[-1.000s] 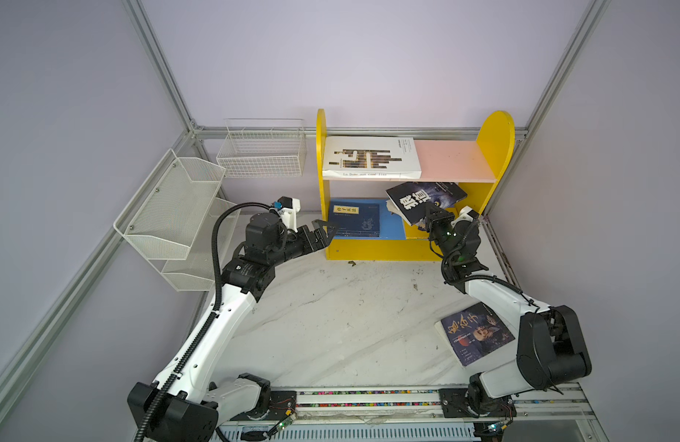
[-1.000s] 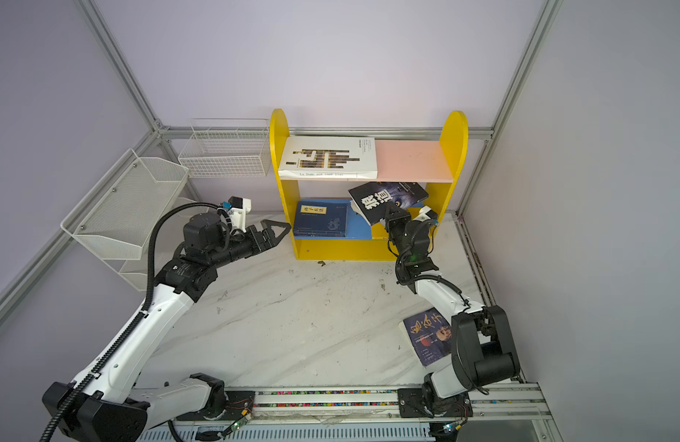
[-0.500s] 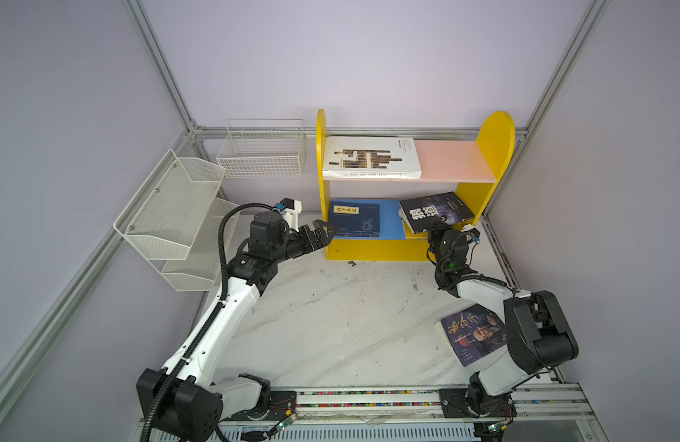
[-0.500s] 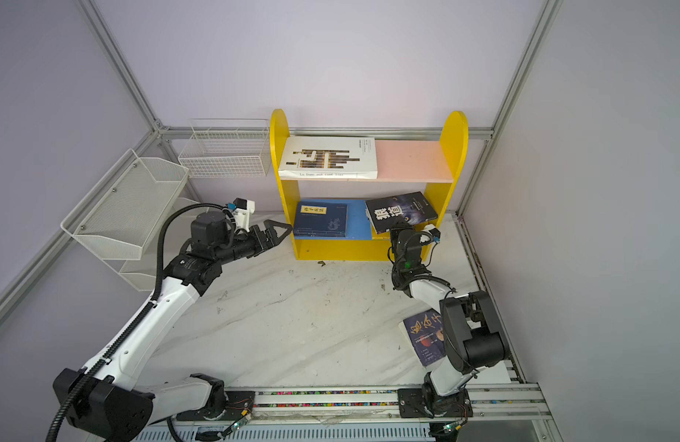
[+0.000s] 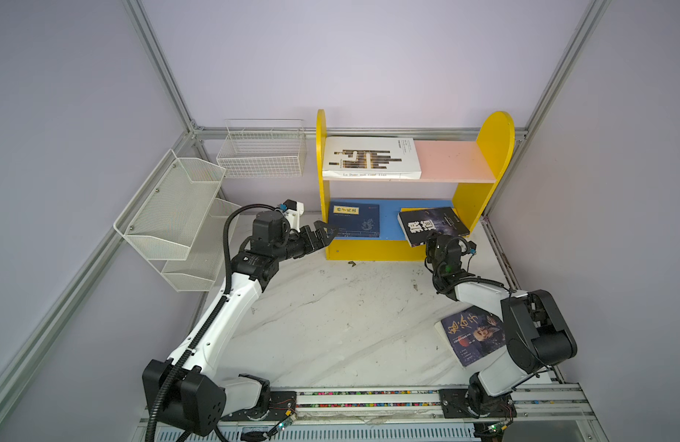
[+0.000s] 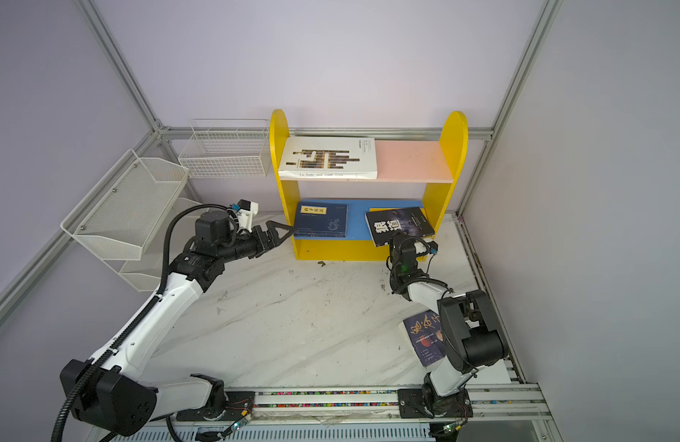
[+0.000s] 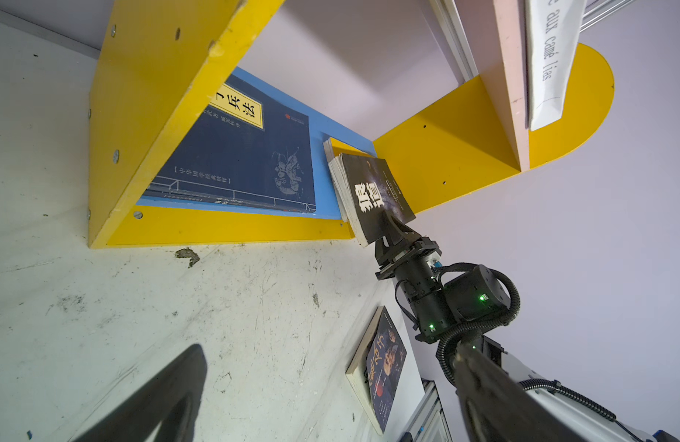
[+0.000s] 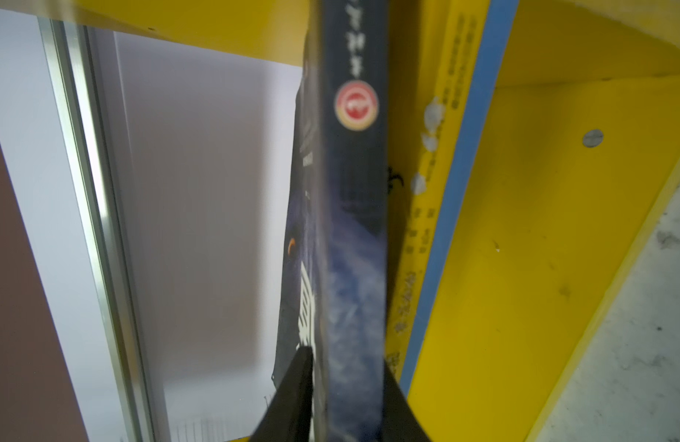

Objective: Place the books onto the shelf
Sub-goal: 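Insert the wolf-eye book onto the blue tier with the right gripper while left gripper releases, then push the wolf-eye book upright against the yellow book with the right gripper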

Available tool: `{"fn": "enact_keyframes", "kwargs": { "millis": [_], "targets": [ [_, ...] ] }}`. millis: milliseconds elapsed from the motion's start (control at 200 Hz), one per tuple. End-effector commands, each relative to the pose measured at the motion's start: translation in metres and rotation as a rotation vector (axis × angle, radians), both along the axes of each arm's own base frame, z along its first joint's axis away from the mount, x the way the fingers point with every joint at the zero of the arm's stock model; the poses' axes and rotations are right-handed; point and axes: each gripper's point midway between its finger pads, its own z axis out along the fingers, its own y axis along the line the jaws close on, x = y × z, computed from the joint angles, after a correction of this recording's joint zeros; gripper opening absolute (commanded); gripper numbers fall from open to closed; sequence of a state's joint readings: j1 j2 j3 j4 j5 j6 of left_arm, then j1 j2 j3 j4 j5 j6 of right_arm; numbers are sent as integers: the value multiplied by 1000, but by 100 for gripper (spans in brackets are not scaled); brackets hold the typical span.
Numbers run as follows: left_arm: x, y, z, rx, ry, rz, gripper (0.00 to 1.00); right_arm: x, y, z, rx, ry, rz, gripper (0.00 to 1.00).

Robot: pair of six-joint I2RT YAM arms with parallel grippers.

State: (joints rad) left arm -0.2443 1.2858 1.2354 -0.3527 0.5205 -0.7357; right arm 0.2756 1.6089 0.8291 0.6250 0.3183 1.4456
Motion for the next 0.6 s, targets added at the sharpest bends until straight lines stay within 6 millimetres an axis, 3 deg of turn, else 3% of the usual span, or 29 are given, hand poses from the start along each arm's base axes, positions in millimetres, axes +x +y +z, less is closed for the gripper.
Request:
{"fn": "enact_keyframes", "kwargs": {
  "millis": [0,90,445,595],
  "targets": [
    [3,0,15,1,-76,-26,100,-2,-3,10,43,-2,-30,33],
    [3,1,11,5,-74,-26,100,-8,-1,13,38,21,-30,35],
    [4,6,3,1,-80,-15,100,-4,12,6,93,-5,26,5],
    [-1,12,-1,6,-75,4,100,-5,5,23,142,-94,-25,0]
  ]
}}
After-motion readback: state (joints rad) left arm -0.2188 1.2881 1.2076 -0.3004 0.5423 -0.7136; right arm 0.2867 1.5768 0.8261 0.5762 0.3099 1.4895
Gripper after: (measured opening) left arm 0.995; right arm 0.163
